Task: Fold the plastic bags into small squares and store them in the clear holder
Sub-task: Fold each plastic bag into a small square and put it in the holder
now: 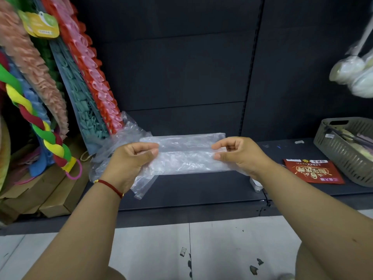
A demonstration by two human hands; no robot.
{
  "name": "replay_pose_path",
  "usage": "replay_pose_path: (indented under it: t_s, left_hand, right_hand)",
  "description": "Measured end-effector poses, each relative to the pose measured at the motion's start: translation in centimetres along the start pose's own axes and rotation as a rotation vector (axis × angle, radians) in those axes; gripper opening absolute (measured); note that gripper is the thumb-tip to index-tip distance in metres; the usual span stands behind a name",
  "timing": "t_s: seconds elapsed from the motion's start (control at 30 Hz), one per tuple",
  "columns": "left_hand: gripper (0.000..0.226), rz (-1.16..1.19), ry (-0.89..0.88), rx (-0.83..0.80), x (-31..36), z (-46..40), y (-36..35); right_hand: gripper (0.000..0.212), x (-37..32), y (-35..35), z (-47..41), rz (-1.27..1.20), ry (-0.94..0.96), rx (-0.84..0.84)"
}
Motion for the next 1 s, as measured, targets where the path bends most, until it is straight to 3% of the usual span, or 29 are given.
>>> replay_pose_path:
  t_s: [0.2,0.4,0.5,0.6,0.67,0.83,1.0]
  left_hand:
    - [0.03,-0.165,-0.042,-0.072,1.2,0.3,0.1]
    - [0.02,-0.47,-0.155,-0.016,2.4,0.2,0.9]
    - [0.003,-0.604,-0.173,0.012,3.0,0.3,1.2]
    - [0.014,-0.661,-0.228,0.053,3.7,0.2,1.5]
    - [0.018,-0.552,-0.233,0.089,3.9,0.2,1.8]
    - [0.022,-0.337,-0.261,0.154,4.1,0.6,1.1]
    - [0.02,-0.318,-0.312,0.034,4.9,0.9,-2.1]
  right_hand:
    - [0.025,-0.3,0.8,-0.1,0.03,0.029,0.089]
    - [0.021,-0.5,0.9,-0.3,0.104,0.053,0.134]
    - [0.012,-0.4,0.8,-0.5,0.189,0.055,0.148]
    - [0.009,0.0,0.5,-0.7,0.281,0.039,0.125]
    - [0.013,0.2,-0.2,-0.6,0.362,0.025,0.054]
    - [0.008,3.1,-4.4,0.7,0.499,-0.125,-0.353]
    - [0.027,1.9,-8.3,2.4,0.101,-0.138,-0.476]
Point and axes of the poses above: each hand's wrist, its own z-axis away from the middle knuckle, its own y-axis out of the back of the hand, x = y × z, the point moved 10 cm from there along -z, towards the middle knuckle, and after that the axes turned 3 degrees about z, right-handed, at the moved point
